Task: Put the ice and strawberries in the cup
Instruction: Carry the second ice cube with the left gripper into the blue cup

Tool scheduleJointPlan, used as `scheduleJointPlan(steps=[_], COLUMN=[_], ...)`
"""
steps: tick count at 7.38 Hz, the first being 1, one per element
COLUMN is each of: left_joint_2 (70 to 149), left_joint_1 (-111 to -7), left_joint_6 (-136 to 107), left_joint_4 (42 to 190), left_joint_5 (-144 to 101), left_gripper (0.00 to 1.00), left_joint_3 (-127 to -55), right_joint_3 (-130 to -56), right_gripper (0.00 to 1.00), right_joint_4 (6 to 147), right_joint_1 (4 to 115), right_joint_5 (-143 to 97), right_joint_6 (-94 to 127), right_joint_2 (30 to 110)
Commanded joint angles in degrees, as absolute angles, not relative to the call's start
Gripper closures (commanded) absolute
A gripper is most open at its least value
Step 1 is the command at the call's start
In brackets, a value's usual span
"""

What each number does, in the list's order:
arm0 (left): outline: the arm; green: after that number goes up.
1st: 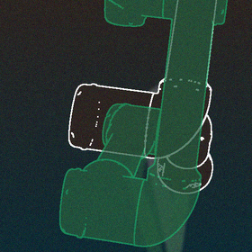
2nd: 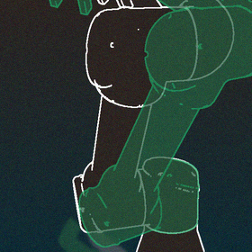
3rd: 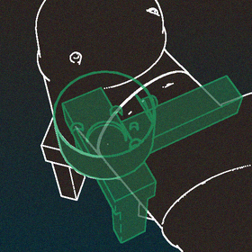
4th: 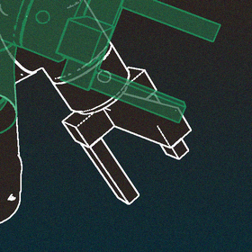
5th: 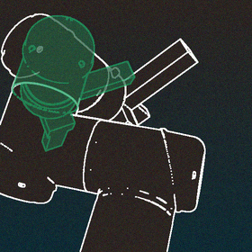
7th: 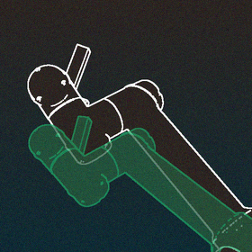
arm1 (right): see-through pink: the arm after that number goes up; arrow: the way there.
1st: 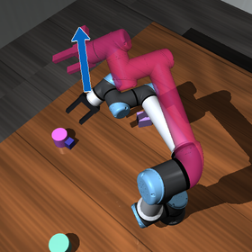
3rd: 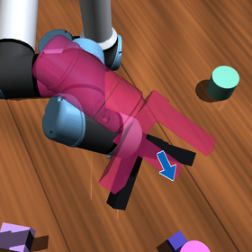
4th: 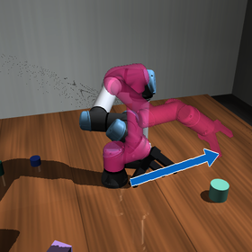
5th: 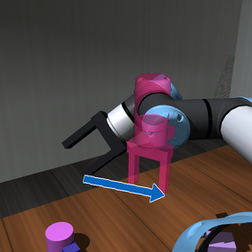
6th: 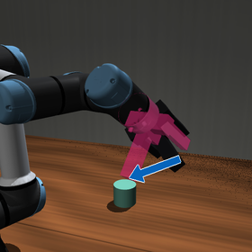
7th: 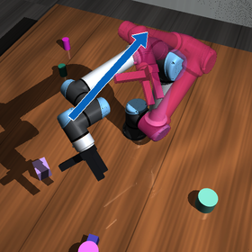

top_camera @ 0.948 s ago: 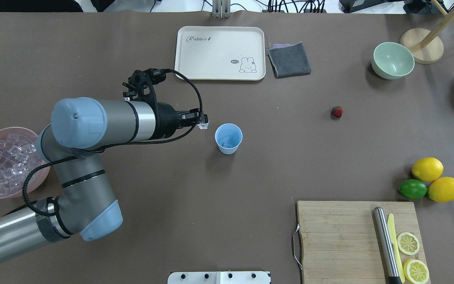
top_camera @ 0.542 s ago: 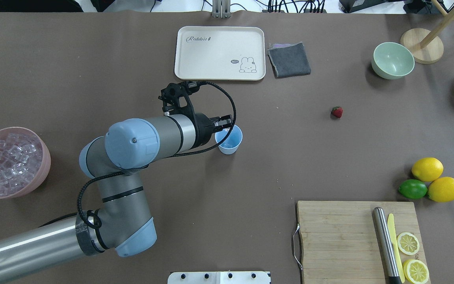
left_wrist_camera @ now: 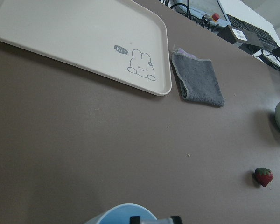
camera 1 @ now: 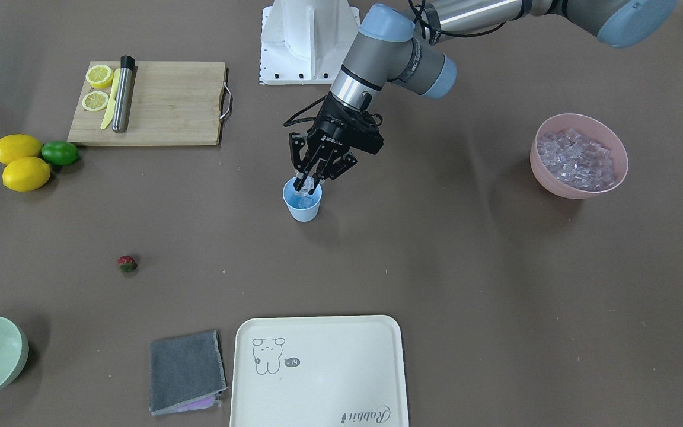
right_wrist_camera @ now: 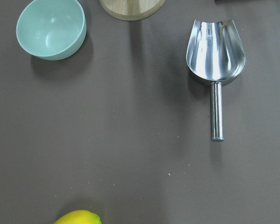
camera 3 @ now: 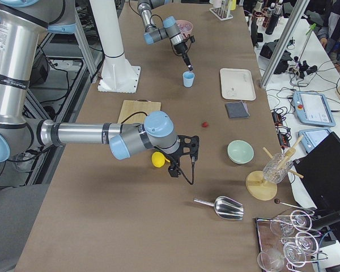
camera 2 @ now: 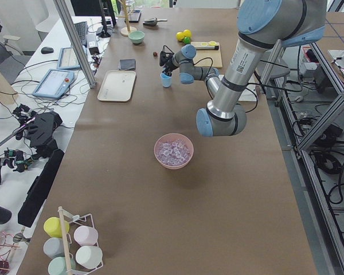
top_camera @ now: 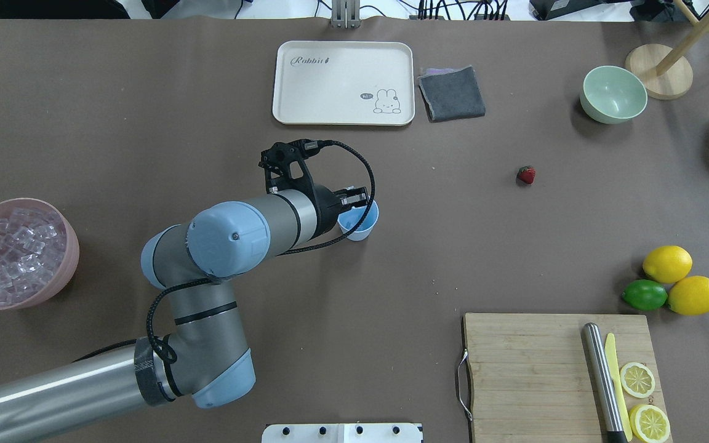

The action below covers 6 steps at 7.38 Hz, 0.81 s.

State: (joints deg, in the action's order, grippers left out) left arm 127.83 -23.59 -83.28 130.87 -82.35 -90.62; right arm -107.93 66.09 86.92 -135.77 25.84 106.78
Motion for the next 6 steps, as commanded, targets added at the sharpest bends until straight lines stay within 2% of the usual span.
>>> scheduleJointPlan(steps=[1,2,3,6], left_joint_2=[127.5,126.9,126.1,121.8], left_joint_1=[-22.8,-22.8,-22.8,-24.0], left_joint_6=[-83.1,-82.9,-78.8,-76.5], left_joint_4=[130.9,131.0,131.1,128.7], left_joint_5=[-82.3,-82.2,-82.5,-83.4], left_gripper=[0.45,0.12,0.04,0.03], left_joint_3=[-90.7,-91.0,-91.3,-97.5], right_joint_3=[-107.8,-107.8,-107.8,-107.8], right_gripper=[0.00,0.00,0.00,0.00], right_joint_4=[66.0,66.0,66.1,65.9], right_joint_1=[86.9,86.9,86.9,86.9], right_joint_5=[-135.7,-135.8,-135.8,-136.0], right_joint_6=[25.8,25.8,25.9,25.8], right_joint_2=[106.7,106.7,106.6,106.3])
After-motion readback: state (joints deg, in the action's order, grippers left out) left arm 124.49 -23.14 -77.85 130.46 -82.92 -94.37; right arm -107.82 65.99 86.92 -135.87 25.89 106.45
